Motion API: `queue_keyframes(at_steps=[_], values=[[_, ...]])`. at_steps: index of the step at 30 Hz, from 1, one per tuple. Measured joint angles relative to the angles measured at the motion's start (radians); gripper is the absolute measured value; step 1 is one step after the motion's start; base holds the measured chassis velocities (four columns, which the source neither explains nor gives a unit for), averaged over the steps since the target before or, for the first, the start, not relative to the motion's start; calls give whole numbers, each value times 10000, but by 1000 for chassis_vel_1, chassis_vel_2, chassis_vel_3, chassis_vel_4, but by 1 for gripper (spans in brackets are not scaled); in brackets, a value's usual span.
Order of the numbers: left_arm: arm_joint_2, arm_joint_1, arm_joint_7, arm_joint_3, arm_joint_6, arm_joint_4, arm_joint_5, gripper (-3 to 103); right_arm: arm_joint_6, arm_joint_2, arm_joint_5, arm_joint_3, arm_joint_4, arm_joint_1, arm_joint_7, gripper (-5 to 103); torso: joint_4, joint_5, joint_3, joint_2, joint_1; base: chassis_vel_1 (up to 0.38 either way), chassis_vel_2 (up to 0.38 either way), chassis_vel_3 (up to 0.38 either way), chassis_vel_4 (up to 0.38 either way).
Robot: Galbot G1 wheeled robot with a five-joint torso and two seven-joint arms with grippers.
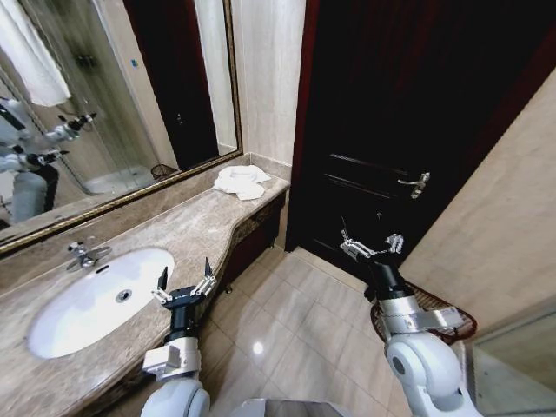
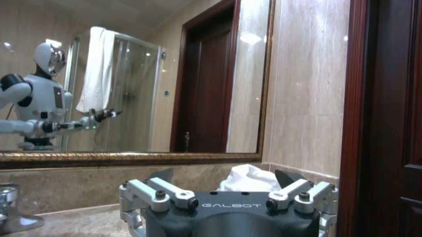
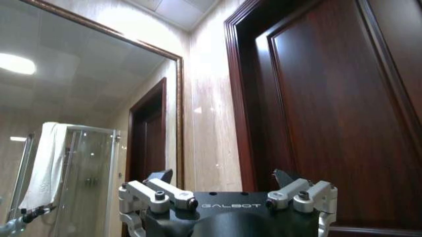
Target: Discard the used towel into the hamper.
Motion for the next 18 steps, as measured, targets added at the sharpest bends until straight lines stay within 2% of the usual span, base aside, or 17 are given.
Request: queue_keyframes(at_steps=[18], values=[[0, -21, 19, 49, -4, 113, 36, 100, 23, -60, 36, 14, -14, 11, -56, 100, 1, 3, 2, -1, 5, -153, 151, 143, -150]])
